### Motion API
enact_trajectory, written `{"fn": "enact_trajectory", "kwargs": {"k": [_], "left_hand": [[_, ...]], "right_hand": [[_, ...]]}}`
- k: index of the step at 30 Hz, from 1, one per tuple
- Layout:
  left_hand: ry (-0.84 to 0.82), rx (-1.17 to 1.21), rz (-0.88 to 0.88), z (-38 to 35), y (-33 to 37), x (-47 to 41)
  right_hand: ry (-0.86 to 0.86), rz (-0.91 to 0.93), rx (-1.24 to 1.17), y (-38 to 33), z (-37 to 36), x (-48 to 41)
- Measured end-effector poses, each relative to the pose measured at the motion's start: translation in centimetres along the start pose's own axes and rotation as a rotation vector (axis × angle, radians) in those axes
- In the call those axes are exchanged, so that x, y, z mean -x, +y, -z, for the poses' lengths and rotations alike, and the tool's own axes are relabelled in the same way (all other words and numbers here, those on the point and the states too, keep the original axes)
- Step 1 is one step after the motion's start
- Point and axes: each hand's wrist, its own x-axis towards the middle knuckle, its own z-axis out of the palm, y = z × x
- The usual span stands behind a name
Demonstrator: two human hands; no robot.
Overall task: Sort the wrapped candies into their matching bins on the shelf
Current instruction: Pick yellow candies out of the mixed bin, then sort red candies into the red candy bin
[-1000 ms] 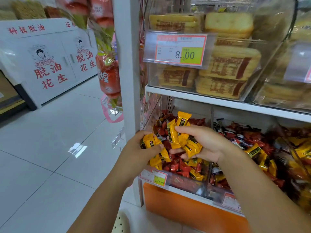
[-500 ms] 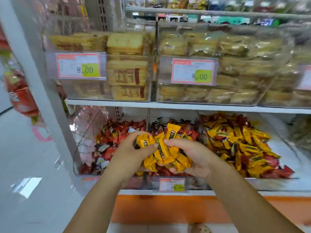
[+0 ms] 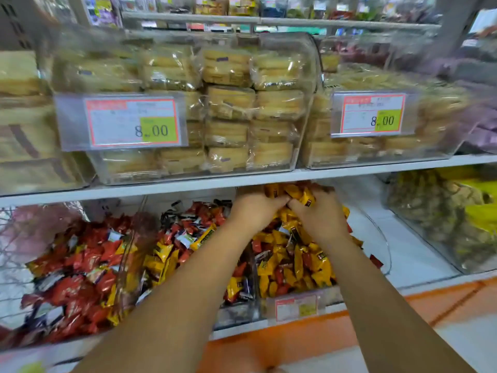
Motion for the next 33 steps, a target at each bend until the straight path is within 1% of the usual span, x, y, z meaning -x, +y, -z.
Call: {"fn": "enact_trajectory", "kwargs": {"k": [1, 3, 5, 6, 7, 9, 11, 14, 16, 19, 22, 25, 28, 30, 33], "left_hand": [[-0.015, -0.075, -0.033, -0.6, -0.2, -1.0], [-0.012, -0.286, -0.192, -1.8, -1.2, -2.4], [0.026, -0.494, -0.362, -2.8, -2.5, -3.6], [0.009, -0.578, -0.379, -3.2, -3.0, -4.0], [-0.027, -0.645, -0.359, -3.5, -3.2, -4.2], [-0.123, -0.692, -0.296, -3.6, -3.1, -4.5], [-0.164, -0.635, -0.269, -2.9, -2.9, -4.0], [-0.091, -0.339, -0.241, 0.3, -2.8, -1.3], [-0.024, -0.23, -0.238, 3.1, -4.5, 1.6], [0.067, -0.218, -0.238, 7.3, -9.6, 6.7], [0.135, -0.206, -0.152, 10.4, -15.3, 11.6], [0.214, -0.231, -0.086, 12.5, -19.8, 15.4], [0.296, -0.213, 0.021, 13.5, -23.5, 17.9], [0.29, -0.215, 0.083, 13.8, -25.7, 19.1], [0.238, -0.173, 0.104, 14.1, -28.0, 19.8]], "right_hand": [[0.005, 0.056, 0.144, 0.8, -0.5, -0.7], [-0.063, 0.05, 0.385, 2.3, -1.2, -1.2], [-0.164, 0.049, 0.496, 3.5, -1.9, -1.1], [-0.179, 0.066, 0.51, 3.9, -2.3, -1.0], [-0.175, 0.086, 0.513, 4.4, -2.7, -1.0], [-0.184, 0.102, 0.526, 4.6, -2.8, -1.0], [-0.238, 0.083, 0.491, 4.4, -2.1, -0.9], [-0.235, 0.066, 0.403, 3.3, 0.1, -0.5], [-0.205, 0.09, 0.326, 2.0, 1.4, 0.3], [-0.238, 0.176, 0.09, -1.2, 1.8, 2.9], [-0.282, 0.273, -0.021, -4.3, 0.1, 5.8], [-0.304, 0.378, -0.068, -8.4, -2.7, 7.9], [-0.41, 0.467, -0.11, -12.5, -6.0, 10.0], [-0.523, 0.52, -0.125, -14.9, -8.3, 11.1], [-0.672, 0.595, 0.0, -17.8, -11.5, 11.8]]}}
